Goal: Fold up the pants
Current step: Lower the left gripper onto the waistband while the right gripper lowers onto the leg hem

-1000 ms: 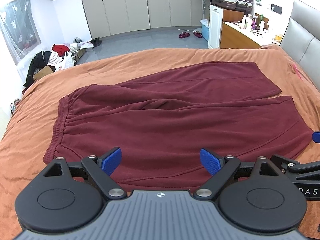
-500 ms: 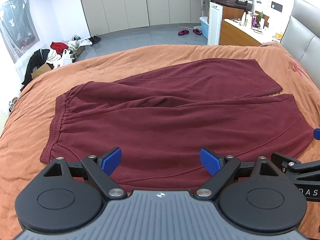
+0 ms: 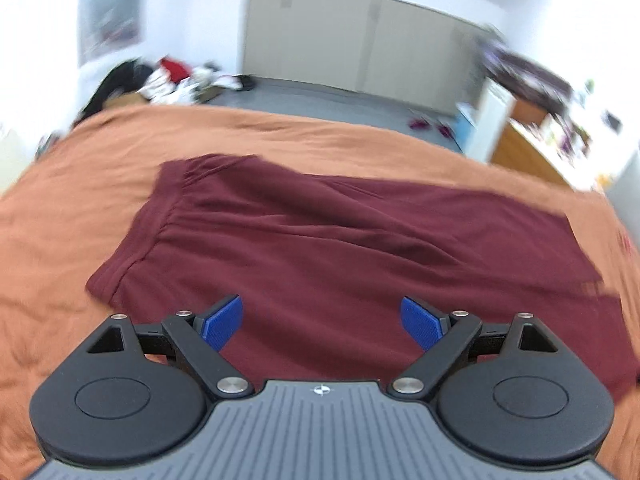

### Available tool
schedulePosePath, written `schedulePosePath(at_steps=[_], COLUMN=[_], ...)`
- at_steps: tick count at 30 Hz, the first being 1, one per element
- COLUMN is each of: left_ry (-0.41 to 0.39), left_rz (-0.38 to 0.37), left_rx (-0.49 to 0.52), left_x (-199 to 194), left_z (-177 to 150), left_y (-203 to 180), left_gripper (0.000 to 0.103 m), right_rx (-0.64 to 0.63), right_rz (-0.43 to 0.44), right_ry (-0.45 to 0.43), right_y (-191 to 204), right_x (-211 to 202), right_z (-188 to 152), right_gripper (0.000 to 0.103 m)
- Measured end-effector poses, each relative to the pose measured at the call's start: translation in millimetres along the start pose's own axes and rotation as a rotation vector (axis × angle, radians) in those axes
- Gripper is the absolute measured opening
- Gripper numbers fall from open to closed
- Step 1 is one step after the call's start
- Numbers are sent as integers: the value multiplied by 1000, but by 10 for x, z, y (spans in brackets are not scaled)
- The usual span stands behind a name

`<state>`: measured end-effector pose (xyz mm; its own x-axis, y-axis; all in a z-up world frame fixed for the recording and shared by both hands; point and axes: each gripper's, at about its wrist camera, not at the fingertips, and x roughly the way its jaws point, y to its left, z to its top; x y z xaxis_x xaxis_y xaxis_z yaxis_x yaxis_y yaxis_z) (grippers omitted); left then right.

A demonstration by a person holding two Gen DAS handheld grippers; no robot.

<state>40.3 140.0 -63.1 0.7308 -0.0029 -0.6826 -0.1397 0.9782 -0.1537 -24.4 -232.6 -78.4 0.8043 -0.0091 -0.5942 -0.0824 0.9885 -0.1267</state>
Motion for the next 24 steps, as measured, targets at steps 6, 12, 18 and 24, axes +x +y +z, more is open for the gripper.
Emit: schedulePosePath(at_steps=[6,12,18,24], left_ry=[-130,27,78,87], left_rz=[71,-21,-96,-72], left_rx=[-192,-457,-558,-579], left_x=[299,796,1202,1391], left_z=[-178,-467,-557,-451], left_y=[905,1614,1771,1754], left_gripper=[103,103,94,103], right_rx=[205,739,852,872], right_rz=[-46,-72,-88,-131], right_ry=[22,165,200,159], right_y=[-642,-1692,-2077,-2317], right_x=[360,799,1075,1408], right_z=[-532,-1133,-1431,-1384], right_gripper=[98,85,87,89])
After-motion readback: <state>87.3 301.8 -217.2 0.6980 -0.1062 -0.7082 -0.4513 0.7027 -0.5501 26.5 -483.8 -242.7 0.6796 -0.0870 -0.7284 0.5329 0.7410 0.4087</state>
